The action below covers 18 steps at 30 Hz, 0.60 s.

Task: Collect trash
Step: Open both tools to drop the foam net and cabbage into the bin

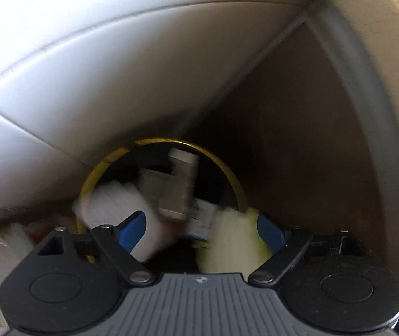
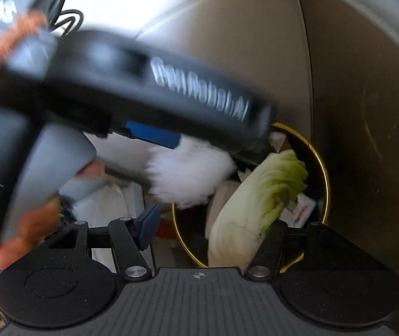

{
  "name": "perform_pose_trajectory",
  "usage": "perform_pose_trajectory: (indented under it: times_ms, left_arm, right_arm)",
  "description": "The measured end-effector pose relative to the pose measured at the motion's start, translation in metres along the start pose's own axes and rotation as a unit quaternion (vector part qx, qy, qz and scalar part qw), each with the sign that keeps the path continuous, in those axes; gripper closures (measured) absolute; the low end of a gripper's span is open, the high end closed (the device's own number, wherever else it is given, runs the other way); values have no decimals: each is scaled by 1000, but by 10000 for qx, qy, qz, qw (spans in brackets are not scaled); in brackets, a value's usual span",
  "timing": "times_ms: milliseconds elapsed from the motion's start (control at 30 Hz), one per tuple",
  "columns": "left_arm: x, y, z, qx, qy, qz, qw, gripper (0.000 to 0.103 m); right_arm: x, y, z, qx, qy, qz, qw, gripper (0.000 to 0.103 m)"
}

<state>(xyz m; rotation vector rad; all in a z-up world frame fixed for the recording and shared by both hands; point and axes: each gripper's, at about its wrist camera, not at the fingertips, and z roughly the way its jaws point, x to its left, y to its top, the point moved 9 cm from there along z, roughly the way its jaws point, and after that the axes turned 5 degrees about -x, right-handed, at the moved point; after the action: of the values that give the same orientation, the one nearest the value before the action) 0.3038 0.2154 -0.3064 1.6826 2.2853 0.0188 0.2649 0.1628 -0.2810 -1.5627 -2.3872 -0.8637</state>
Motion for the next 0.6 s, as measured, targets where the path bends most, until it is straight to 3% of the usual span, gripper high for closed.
perform_pose_trajectory:
  times_ms: [33, 67, 167, 267, 367, 467, 600]
  left_arm:
    - [3, 0, -2, -27, 280, 101, 9996, 19]
    - [2, -1, -6, -113, 291, 164, 9994, 19]
    - [-1, -4, -26, -134, -54, 35, 9999, 19]
    - [-8, 3, -49, -334, -135, 27, 9993, 19]
    - [-16, 9, -75, -548, -209, 78, 9982, 19]
    - [-19, 12, -101, -724, -349, 69, 9967, 19]
    - [-17, 9, -130, -904, -577, -12, 9942, 19]
  right_arm:
    - [-1, -1, 1, 21, -84, -46, 10000, 36]
    - [-1, -2, 2, -18, -98, -127, 9999, 35]
    - [0, -3, 1, -14, -32, -31, 10000, 36]
    - [3, 9, -1, -267, 45, -394, 9989, 36]
    - [-5, 14, -1, -184, 50, -164, 9997, 36]
    - [-1, 15, -18, -514, 549, -79, 9971, 35]
    - [6, 19, -32, -648, 705, -123, 9953, 33]
